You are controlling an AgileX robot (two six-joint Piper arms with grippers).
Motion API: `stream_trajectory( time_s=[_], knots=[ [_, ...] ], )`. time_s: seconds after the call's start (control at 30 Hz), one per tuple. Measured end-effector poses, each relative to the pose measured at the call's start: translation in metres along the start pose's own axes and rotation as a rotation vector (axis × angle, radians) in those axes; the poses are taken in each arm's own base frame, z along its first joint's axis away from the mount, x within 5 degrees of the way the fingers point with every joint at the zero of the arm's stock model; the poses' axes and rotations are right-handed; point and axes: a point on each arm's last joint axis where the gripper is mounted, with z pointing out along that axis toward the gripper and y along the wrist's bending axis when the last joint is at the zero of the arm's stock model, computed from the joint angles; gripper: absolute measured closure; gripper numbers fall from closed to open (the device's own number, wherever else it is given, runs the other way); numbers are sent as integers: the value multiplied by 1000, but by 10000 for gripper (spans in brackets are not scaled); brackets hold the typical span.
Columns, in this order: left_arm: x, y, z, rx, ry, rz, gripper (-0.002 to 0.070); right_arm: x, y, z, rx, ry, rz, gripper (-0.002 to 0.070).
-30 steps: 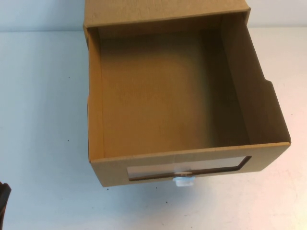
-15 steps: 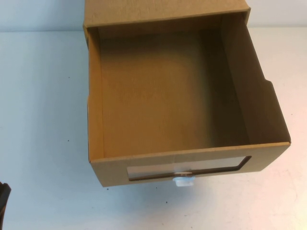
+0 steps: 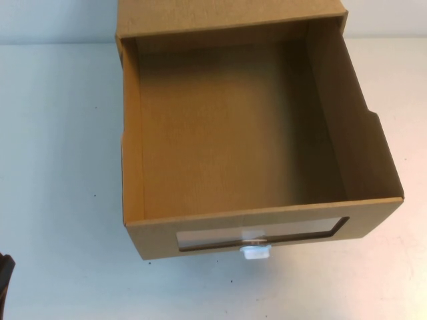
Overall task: Open the shoe box
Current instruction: 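Pull the top drawer of the cardboard box fully open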
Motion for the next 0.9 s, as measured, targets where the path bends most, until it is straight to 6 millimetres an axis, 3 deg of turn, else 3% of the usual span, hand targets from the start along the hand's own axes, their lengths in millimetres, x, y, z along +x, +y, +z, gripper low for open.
stream_trajectory(
  time_s=[0.2,0.43,0.6,0.9],
  knots=[
    [0,0,0,0,0,0,680,72,-10,26,48,-149,146,689],
    [0,0,0,0,0,0,680,139,-7,19,103,-314,220,689],
    [0,0,0,0,0,0,680,157,-4,11,108,-360,245,689],
    [0,0,0,-1,-2,0,680,164,-3,3,105,-406,276,689]
  ],
)
